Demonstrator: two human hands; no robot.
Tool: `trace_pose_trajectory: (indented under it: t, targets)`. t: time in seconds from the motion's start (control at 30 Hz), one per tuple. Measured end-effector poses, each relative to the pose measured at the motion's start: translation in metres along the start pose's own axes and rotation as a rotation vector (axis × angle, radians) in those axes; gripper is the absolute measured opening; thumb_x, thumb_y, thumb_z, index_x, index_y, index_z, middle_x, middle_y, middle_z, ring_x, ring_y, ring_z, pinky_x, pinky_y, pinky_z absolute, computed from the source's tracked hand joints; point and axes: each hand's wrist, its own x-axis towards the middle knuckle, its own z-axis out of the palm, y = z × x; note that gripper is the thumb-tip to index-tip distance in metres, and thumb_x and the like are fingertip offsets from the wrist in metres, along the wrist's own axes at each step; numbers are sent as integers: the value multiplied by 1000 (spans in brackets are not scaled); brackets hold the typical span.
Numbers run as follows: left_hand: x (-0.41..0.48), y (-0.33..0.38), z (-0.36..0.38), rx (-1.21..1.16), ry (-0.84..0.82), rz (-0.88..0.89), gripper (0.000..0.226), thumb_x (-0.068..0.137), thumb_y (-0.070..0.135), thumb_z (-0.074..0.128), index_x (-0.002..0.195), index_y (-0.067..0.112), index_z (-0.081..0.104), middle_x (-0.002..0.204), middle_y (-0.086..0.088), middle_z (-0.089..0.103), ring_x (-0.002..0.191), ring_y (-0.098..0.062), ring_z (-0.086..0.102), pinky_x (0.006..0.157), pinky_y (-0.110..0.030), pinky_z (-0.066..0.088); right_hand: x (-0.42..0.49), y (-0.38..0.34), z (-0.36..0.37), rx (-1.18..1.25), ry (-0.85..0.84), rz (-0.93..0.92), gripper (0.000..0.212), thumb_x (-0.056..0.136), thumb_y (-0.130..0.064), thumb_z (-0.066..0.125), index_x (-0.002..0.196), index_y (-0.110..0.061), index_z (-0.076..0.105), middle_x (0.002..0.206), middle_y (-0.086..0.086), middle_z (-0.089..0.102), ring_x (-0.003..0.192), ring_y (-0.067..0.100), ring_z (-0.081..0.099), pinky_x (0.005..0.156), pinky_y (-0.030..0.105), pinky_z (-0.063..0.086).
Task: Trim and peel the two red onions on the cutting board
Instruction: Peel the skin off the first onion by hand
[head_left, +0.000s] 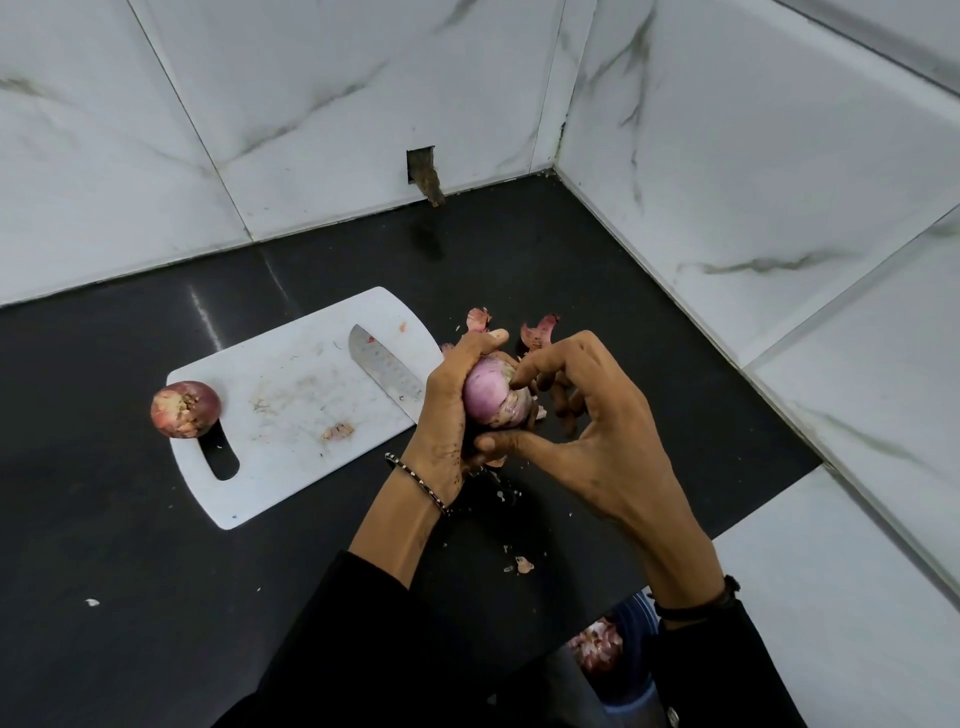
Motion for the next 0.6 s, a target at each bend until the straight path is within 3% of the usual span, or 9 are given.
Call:
trace_pose_trajectory:
  t: [0.1,0.23,0.33,0.47,0.6]
  targets:
    - [-1,1,0,-2,0,-8,46,90,45,53,65,9,64,53,-6,58,46,-20,45,45,-17,32,1,1,2,10,-17,28,44,66,-40,89,96,-26,61,98,-10,52,82,7,50,64,13,41]
    - [0,-1,3,-1,34,-16,45,87,47,57,57,15,68,56,-6,60,59,-19,40,56,-26,27,0,5,2,22,-47,60,38,67,-38,90,88,-23,62,96,-7,52,79,8,49,63,14,39]
    - [1,0,4,-12,97,-25,46,87,46,57,57,12,63,56,-7,57,45,-18,43,45,-18,29,-3,6,5,44,-13,103,36,69,-37,88,79,-23,56,94,-8,53,80,9,51,62,14,40]
    - [0,-2,7,-20,129,-9,41,88,42,57,69,7,67,61,-9,63,50,-22,55,49,-20,37,-4,3,3,45,29,137,48,64,-37,92,87,-24,52,87,-10,54,68,7,46,58,14,39]
    - [-1,-4,7,0,113,-12,41,89,46,58,73,11,71,70,-13,65,58,-24,57,57,-24,38,-5,3,0,62,3,152,50,65,-35,93,97,-23,56,91,-12,56,73,9,51,60,15,42]
